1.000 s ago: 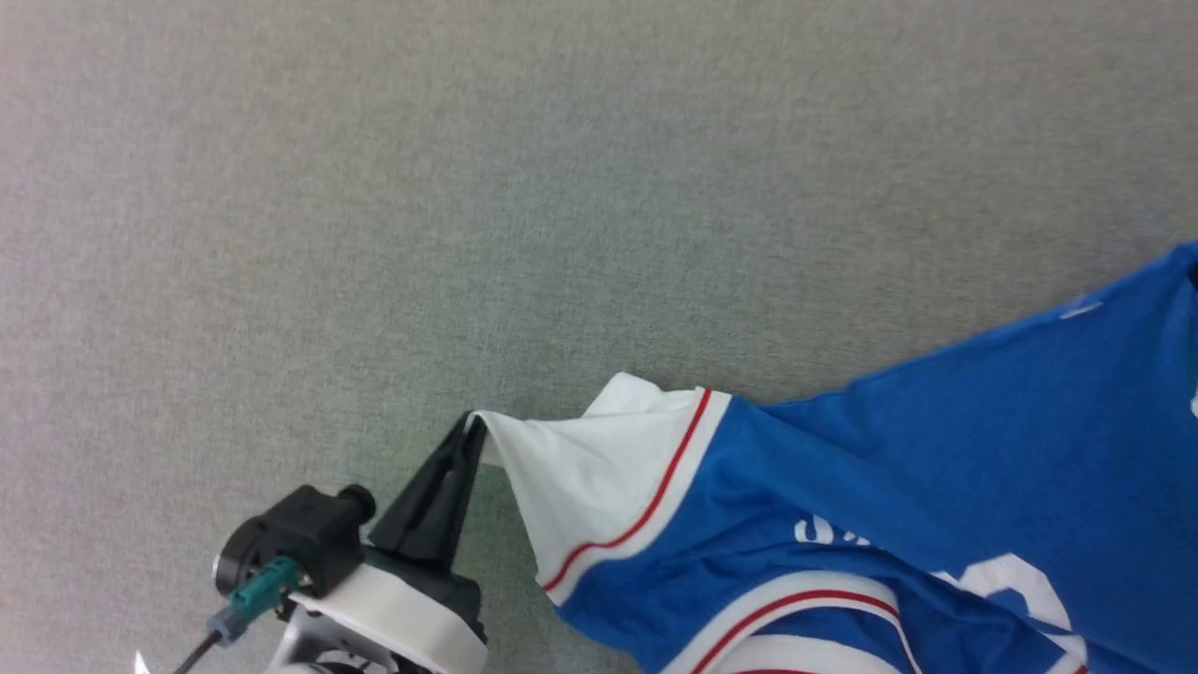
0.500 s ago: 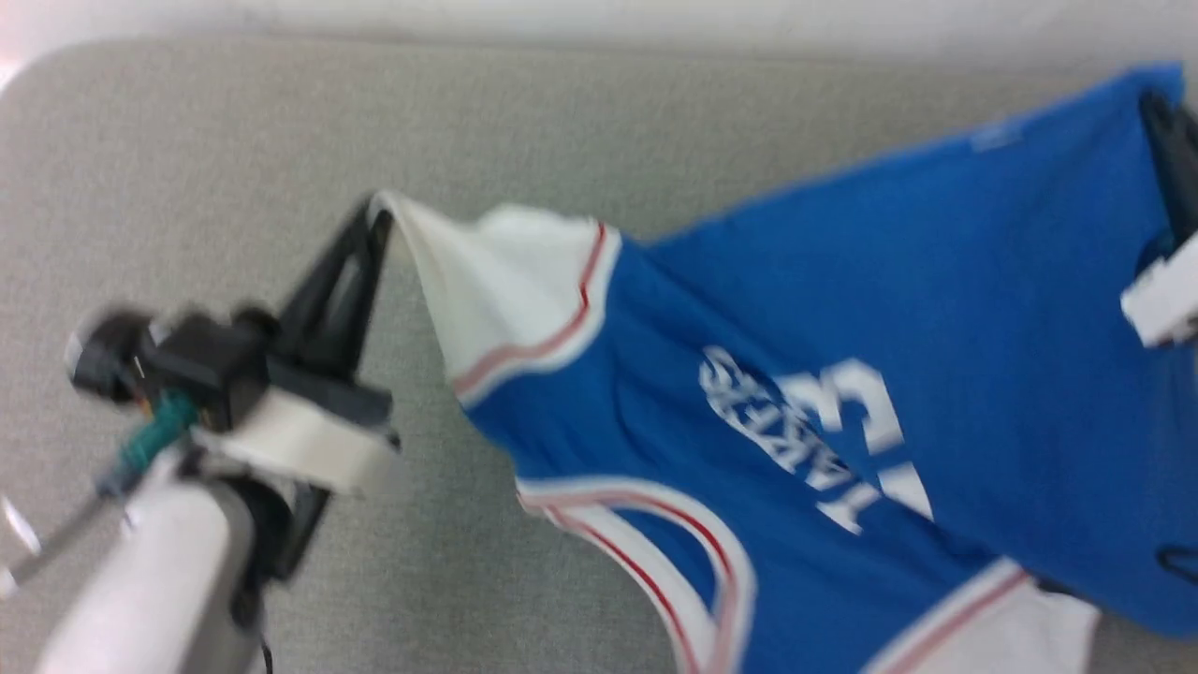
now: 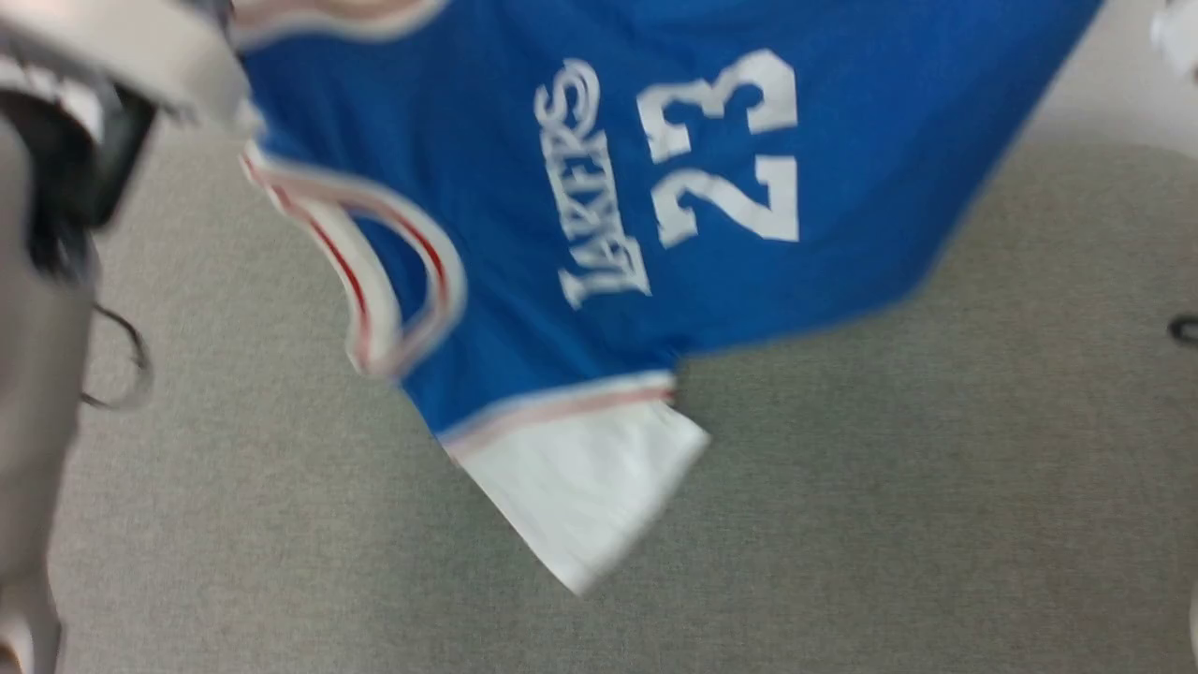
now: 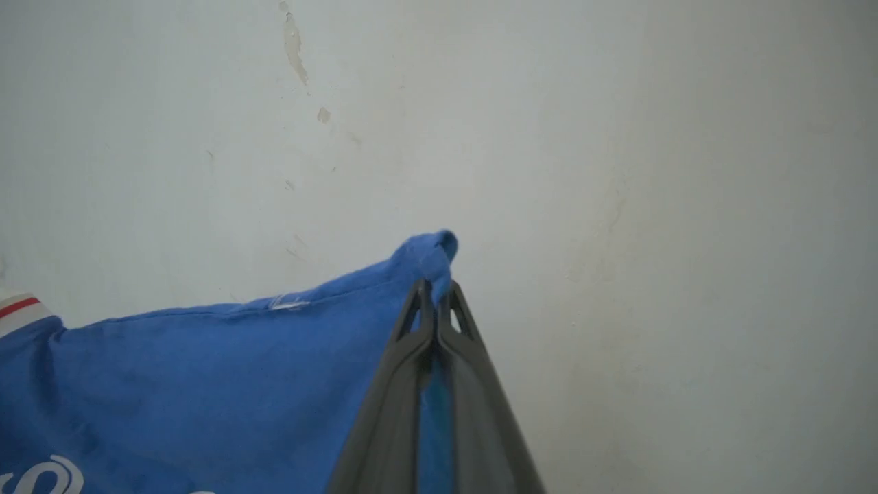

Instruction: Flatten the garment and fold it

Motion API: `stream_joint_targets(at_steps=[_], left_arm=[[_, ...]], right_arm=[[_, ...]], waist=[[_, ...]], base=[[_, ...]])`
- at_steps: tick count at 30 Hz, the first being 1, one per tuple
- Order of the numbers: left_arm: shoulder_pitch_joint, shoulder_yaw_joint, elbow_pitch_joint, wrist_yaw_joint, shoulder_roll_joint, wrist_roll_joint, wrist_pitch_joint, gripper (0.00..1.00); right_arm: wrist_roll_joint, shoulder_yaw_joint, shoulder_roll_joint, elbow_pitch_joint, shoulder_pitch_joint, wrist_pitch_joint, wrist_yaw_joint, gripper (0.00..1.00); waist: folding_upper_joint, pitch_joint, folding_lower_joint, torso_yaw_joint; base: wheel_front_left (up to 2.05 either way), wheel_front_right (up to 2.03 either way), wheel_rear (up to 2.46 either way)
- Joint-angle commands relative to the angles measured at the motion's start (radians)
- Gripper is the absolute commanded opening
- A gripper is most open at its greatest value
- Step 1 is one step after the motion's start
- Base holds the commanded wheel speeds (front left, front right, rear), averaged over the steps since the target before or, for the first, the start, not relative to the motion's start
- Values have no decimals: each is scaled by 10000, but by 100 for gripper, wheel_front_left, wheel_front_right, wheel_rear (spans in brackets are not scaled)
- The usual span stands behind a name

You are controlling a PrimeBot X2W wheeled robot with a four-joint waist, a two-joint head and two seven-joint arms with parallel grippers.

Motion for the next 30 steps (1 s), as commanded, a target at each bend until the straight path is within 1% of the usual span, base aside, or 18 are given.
stream_joint_targets(at_steps=[1,3,6,11,14,18,21,24,26,30], left_arm=[[-647,-46,404,-124,-77,-177,189,0],[-1421,-82,962,-203,-175,-332,494,0],[-2492,-271,1651,-334,-53,-313,1024,0],[-3683,-507,2347,-454,50,-501,1805,0],[-4326,-497,2582,-448,56,-559,2073,0],[-5296,-335,2866,-197,36,-394,2087,0],[-6144,-348,2962,-29,122,92,1686,0],[-7002,-404,3149,283,123,809,673,0],[-7407,-396,3418,448,25,1056,1,0],[-8018,-474,3937,448,-44,1329,-945,0]], right_arm=[[-137,78,18,390,-507,34,-9,0],[-295,220,23,871,-1027,88,-9,0],[-374,406,111,1469,-1709,246,-9,0],[-387,515,325,2231,-2586,819,-9,0],[-477,461,445,2541,-3083,1030,-9,0],[-729,150,701,3011,-3872,1104,-9,0],[-1032,31,841,3350,-4554,953,-9,0],[-1392,-32,803,3667,-5279,523,-9,0],[-1547,-89,787,3924,-5702,164,-9,0],[-1750,-227,914,4544,-6252,-585,-9,0]], waist=[[0,-289,0,-202],[0,-393,0,-272],[0,-440,0,-433],[0,-186,0,-712],[0,280,0,-879],[0,1289,0,-1136],[0,2186,0,-1286],[0,2971,0,-1271],[0,3348,0,-1238],[0,3755,0,-1316]], base=[[0,0,0],[0,0,0],[0,0,0],[0,0,0],[0,0,0],[0,0,0],[0,0,0],[0,0,0],[0,0,0],[0,0,0]])
